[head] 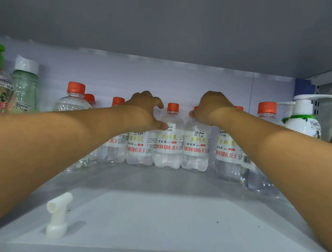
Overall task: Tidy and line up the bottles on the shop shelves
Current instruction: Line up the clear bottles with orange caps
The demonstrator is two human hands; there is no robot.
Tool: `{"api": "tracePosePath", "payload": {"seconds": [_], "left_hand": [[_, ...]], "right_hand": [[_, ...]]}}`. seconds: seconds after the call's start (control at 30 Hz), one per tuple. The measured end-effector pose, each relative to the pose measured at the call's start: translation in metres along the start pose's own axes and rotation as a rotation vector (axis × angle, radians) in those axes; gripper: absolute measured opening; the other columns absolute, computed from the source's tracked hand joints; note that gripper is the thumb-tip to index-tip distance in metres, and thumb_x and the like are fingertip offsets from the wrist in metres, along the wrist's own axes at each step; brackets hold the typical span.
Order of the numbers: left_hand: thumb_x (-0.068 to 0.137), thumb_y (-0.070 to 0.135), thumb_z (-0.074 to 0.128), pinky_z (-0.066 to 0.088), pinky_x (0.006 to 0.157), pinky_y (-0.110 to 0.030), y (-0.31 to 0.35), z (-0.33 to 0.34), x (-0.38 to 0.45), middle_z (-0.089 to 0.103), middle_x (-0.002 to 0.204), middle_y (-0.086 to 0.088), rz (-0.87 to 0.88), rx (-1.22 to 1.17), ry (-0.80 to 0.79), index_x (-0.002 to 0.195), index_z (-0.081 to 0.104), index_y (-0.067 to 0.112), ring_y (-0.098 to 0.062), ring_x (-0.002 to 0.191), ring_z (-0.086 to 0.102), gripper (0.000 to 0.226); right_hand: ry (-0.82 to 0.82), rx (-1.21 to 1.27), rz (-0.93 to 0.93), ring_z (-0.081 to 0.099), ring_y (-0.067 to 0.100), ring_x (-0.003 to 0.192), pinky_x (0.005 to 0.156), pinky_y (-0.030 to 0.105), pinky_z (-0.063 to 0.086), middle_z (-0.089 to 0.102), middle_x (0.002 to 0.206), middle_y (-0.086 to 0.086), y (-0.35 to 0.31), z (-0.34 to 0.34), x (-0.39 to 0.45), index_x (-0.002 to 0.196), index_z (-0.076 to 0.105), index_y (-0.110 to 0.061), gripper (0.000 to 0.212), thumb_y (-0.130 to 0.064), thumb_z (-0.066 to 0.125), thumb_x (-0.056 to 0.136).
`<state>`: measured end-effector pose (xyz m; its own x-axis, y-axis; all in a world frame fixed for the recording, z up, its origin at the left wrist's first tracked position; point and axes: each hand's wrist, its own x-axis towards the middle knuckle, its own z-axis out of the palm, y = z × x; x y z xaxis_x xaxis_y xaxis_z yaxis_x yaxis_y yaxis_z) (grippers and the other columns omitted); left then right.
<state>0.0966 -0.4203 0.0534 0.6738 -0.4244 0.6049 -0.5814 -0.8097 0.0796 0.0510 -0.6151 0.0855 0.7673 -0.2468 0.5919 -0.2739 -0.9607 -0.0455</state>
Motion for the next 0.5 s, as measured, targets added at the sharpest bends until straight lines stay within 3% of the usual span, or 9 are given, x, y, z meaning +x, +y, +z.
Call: {"api": "tracePosePath", "payload": {"seconds": [0.1,0.2,0.27,0.33,0.47,0.5], "left_hand": [[0.085,0.061,0.071,0.047,0.106,-0.041,0.002,-0.006,-0.003,0.044,0.147,-0.003,0.012,-0.007,-0.011,0.15,0.045,0.03,-0.026,0.131,0.048,0.076],[0.089,0.061,0.067,0.042,0.106,-0.035,0.006,-0.031,-0.012,0.04,0.153,-0.001,0.023,-0.066,0.046,0.149,0.045,0.032,-0.025,0.136,0.045,0.07],[0.091,0.058,0.066,0.043,0.097,-0.028,0.005,-0.057,-0.023,0.04,0.153,0.002,0.025,-0.113,0.115,0.145,0.049,0.034,-0.022,0.126,0.051,0.062],[0.092,0.054,0.067,0.041,0.091,-0.025,-0.001,-0.084,-0.041,0.046,0.147,0.008,0.044,-0.181,0.208,0.138,0.056,0.038,-0.014,0.11,0.052,0.05],[0.092,0.046,0.07,0.037,0.092,-0.023,-0.026,-0.127,-0.081,0.063,0.122,0.014,-0.011,-0.214,0.402,0.115,0.068,0.037,-0.009,0.107,0.056,0.025],[0.092,0.046,0.07,0.038,0.092,-0.025,-0.033,-0.132,-0.089,0.065,0.121,0.012,-0.07,-0.18,0.406,0.115,0.068,0.037,-0.012,0.109,0.058,0.025]], "right_hand": [[0.036,0.058,-0.041,0.052,0.018,0.062,0.05,0.027,0.034,0.051,0.069,0.002,0.0,-0.023,-0.007,0.069,0.048,-0.01,0.05,-0.049,0.058,0.099],[0.115,0.196,-0.015,0.069,0.026,0.08,0.069,0.03,0.052,0.071,0.086,0.009,0.007,-0.069,-0.024,0.093,0.068,-0.005,0.048,-0.048,0.05,0.101],[0.153,0.222,-0.009,0.07,0.031,0.091,0.082,0.033,0.054,0.074,0.099,0.013,0.023,-0.097,-0.043,0.103,0.072,-0.004,0.044,-0.042,0.051,0.1],[0.169,0.183,-0.045,0.062,0.031,0.09,0.077,0.032,0.047,0.071,0.108,0.016,0.045,-0.113,-0.066,0.106,0.071,-0.004,0.039,-0.039,0.054,0.1],[0.008,0.065,-0.017,0.068,0.025,0.095,0.086,0.035,0.051,0.063,0.127,0.005,0.081,-0.12,-0.098,0.124,0.066,-0.015,0.045,-0.052,0.056,0.099],[-0.05,0.115,0.017,0.071,0.023,0.089,0.08,0.034,0.055,0.064,0.125,0.003,0.086,-0.119,-0.1,0.126,0.064,-0.016,0.049,-0.055,0.057,0.097]]}}
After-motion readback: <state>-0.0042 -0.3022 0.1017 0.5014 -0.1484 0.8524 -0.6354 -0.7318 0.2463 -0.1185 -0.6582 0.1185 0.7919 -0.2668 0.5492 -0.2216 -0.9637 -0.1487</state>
